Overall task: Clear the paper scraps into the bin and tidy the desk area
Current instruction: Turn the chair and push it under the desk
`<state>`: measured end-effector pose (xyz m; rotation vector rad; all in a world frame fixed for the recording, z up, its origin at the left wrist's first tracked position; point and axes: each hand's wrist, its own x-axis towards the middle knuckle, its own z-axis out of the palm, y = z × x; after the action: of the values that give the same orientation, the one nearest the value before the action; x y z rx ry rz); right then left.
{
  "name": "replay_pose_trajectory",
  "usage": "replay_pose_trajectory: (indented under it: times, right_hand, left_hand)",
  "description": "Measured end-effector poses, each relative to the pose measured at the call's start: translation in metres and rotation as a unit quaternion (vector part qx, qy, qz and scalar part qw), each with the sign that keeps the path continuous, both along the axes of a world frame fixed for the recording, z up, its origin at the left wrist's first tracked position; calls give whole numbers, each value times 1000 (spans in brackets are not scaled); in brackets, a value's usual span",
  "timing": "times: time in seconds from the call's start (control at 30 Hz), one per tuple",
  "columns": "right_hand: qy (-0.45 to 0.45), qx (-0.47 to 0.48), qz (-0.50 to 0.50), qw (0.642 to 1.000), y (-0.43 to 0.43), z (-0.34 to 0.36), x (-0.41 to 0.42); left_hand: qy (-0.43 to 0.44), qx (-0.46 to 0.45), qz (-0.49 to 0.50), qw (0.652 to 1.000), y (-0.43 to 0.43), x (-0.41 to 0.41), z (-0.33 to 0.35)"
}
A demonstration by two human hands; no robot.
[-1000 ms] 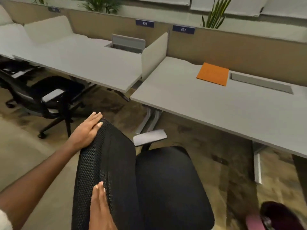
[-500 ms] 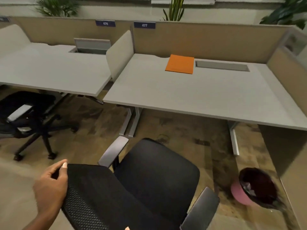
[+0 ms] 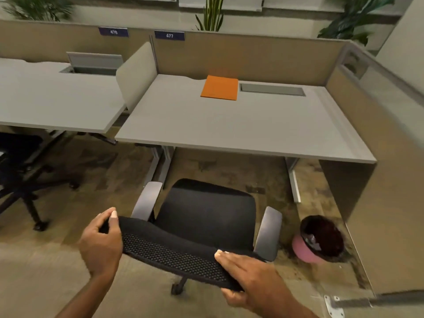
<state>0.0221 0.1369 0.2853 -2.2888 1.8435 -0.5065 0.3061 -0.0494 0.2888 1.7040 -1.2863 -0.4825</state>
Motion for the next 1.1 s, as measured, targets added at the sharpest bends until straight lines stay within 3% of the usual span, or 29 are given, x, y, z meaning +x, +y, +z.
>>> replay_pose_trajectory:
  times: [0.03,0.13,0.27,0.43,0.7,1.1]
  right_hand:
    - [27,-26,-2,999,4,-11,-20]
    - [17,16,-45,999,-17,1,-47]
    - [18,21,-102,994,-37,7,-79]
    - [84,-24,-138,987,-71,6,-123]
    - [98,-59,-146,983,-126,3,-208]
    - [107,-67,-161,979,-204,-1,-287]
  left_hand:
    - [0,2,-31,1000,2,-6,3]
    - [-19,8,-136,990,-1,-17,7]
    - [-100,43,-297,949,-19,-31,-2]
    - [-165,42,-380,909,-52,-73,-6]
    - [-225,65,-410,882,-109,-157,0]
    - [-204,85,-403,888,-185,-234,2]
